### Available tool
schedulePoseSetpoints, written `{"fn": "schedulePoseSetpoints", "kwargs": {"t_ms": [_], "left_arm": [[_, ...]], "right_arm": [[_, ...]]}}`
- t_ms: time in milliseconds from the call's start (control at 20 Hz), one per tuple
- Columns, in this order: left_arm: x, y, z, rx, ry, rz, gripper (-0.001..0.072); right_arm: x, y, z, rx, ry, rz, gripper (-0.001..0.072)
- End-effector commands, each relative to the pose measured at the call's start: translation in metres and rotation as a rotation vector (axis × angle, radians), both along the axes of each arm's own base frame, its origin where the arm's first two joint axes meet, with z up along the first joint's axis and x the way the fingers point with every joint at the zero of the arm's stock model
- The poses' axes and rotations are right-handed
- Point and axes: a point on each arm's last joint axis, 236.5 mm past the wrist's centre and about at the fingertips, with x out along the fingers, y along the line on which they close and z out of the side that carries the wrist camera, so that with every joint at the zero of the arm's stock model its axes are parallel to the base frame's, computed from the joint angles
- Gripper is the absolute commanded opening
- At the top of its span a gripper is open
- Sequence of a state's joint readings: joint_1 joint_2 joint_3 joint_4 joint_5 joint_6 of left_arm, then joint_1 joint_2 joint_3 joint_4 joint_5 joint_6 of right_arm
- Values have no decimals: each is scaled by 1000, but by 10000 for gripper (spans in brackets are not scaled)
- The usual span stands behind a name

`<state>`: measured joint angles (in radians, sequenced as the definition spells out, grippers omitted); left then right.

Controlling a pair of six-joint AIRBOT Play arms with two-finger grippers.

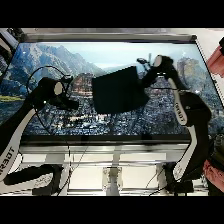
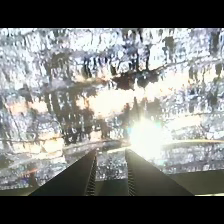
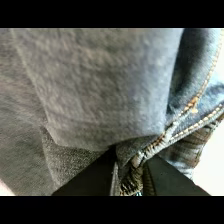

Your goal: Fold the clothes and pants, and hang the long-sleeved shirts on hangers.

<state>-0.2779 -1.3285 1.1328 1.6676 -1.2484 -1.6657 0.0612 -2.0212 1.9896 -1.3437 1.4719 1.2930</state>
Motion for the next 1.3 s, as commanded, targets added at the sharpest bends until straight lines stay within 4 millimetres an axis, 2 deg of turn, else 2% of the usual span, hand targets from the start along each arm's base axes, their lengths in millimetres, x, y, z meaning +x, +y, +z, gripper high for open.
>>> {"fn": "schedulePoseSetpoints", "kwargs": {"t_ms": [0,150,250,350,450,500,600,650,750,850,900,950,1000,1050,1100,1250], "left_arm": [[-2,1,0,3,5,1,233],[-10,4,-1,13,38,4,233],[-11,4,-1,14,44,5,233],[-11,4,-2,15,46,5,233],[-11,4,-2,15,46,5,233],[-11,4,-2,15,46,5,233],[-11,4,-2,15,46,5,233],[-11,4,-2,15,46,5,233],[-11,4,-2,15,46,5,233],[-11,4,-2,15,46,5,233],[-11,4,-2,15,46,5,233],[-11,4,-2,15,46,5,233],[-11,4,-2,15,46,5,233],[-11,4,-2,15,46,5,233],[-11,4,-2,15,46,5,233],[-11,4,-2,15,46,5,233]], "right_arm": [[-36,-127,27,-178,127,-263,15],[-97,-210,35,-188,319,-516,15],[-142,-254,36,-183,405,-644,15],[-184,-293,35,-181,422,-769,16],[-226,-318,28,-156,433,-872,33],[-247,-327,25,-142,443,-923,128],[-285,-340,23,-97,457,-1036,479],[-294,-343,26,-49,432,-1094,599],[-285,-349,45,71,293,-1166,620],[-255,-351,77,187,91,-1221,619],[-238,-346,95,237,1,-1203,604],[-221,-336,114,283,-78,-1165,547],[-204,-319,134,317,-146,-1091,387],[-191,-297,151,327,-195,-993,154],[-184,-271,165,316,-218,-881,24],[-164,-197,191,267,-255,-648,16]]}}
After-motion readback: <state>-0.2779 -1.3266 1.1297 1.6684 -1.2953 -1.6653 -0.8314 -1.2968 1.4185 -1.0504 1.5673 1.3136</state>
